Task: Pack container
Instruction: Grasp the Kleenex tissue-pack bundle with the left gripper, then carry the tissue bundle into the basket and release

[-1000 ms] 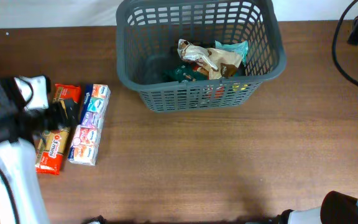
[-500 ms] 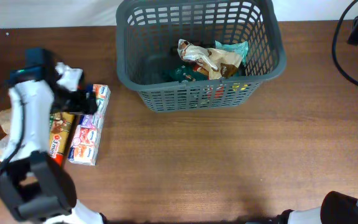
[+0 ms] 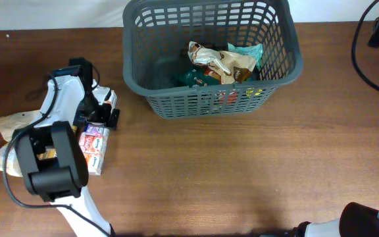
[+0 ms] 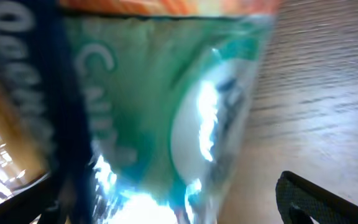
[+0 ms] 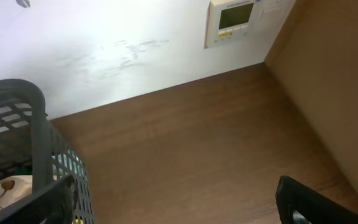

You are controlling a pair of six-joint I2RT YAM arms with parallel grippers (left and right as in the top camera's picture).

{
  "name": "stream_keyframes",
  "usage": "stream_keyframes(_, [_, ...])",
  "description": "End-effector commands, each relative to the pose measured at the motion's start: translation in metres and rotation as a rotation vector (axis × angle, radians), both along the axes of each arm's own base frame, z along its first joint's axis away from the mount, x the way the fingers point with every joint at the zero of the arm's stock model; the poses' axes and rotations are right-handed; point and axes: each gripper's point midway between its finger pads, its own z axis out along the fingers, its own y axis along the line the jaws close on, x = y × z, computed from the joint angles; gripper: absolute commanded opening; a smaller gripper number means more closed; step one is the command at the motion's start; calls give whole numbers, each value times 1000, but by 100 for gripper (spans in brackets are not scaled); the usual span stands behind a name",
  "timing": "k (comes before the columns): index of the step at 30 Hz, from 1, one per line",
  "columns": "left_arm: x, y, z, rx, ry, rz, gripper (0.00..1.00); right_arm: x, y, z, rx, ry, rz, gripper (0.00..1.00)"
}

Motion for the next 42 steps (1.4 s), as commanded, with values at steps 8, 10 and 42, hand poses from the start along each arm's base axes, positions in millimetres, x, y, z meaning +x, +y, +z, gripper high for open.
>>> stream_keyframes(8, [-6,4,-25,19,69,28,59,-3,-1,4,5,-13,-8,99])
stream_keyframes(10, [-5,5,-25,22,67,42,26,-3,-1,4,5,-13,-8,99])
stream_keyframes(42, [87,-123,377,-31,-955,-733,1,-3,-1,4,5,-13,-8,99])
